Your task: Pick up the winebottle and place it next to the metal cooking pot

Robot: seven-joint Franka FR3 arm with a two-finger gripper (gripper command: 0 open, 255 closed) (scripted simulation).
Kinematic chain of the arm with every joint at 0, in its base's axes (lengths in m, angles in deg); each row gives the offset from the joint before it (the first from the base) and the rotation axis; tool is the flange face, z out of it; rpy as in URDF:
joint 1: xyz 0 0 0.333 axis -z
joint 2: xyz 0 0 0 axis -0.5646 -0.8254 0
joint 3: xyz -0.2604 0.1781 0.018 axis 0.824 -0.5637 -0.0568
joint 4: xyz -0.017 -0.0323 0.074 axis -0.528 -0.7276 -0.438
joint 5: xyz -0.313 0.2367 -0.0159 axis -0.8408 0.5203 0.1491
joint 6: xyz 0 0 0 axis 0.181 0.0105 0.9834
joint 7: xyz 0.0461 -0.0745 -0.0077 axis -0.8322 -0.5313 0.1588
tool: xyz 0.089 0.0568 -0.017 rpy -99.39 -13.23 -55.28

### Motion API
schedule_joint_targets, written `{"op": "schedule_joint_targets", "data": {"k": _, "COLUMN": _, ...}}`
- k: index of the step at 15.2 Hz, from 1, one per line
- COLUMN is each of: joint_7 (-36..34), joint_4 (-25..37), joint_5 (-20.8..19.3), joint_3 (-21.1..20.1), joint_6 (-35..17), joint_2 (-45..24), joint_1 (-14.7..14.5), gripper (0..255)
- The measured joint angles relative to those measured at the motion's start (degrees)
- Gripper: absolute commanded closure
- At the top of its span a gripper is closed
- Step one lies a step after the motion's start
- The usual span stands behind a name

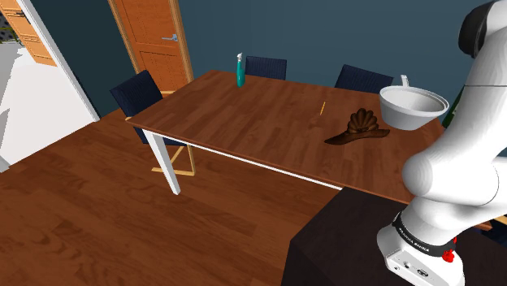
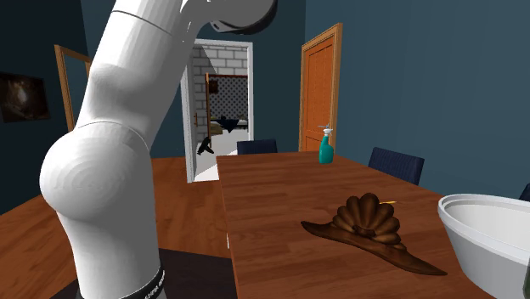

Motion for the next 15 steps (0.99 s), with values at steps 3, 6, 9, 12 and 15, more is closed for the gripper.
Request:
{"op": "schedule_joint_targets", "data": {"k": 3, "joint_7": 0.3, "joint_4": -3.3, "joint_5": -0.5, "joint_3": 0.2, "joint_6": -2.6, "joint_2": 0.7, "joint_1": -1.1, "gripper": 255}}
{"op": "schedule_joint_targets", "data": {"k": 6, "joint_7": 0.6, "joint_4": -6.2, "joint_5": -0.7, "joint_3": 0.2, "joint_6": -5.1, "joint_2": 1.1, "joint_1": -2.0, "gripper": 255}}
{"op": "schedule_joint_targets", "data": {"k": 9, "joint_7": 1.0, "joint_4": -8.6, "joint_5": -0.6, "joint_3": 0.2, "joint_6": -7.3, "joint_2": 1.1, "joint_1": -2.4, "gripper": 255}}
{"op": "schedule_joint_targets", "data": {"k": 12, "joint_7": 1.3, "joint_4": -11.7, "joint_5": -0.8, "joint_3": 0.2, "joint_6": -10.0, "joint_2": 1.6, "joint_1": -3.3, "gripper": 255}}
{"op": "schedule_joint_targets", "data": {"k": 15, "joint_7": 1.7, "joint_4": -13.7, "joint_5": -0.5, "joint_3": 0.0, "joint_6": -12.2, "joint_2": 1.3, "joint_1": -3.6, "gripper": 255}}
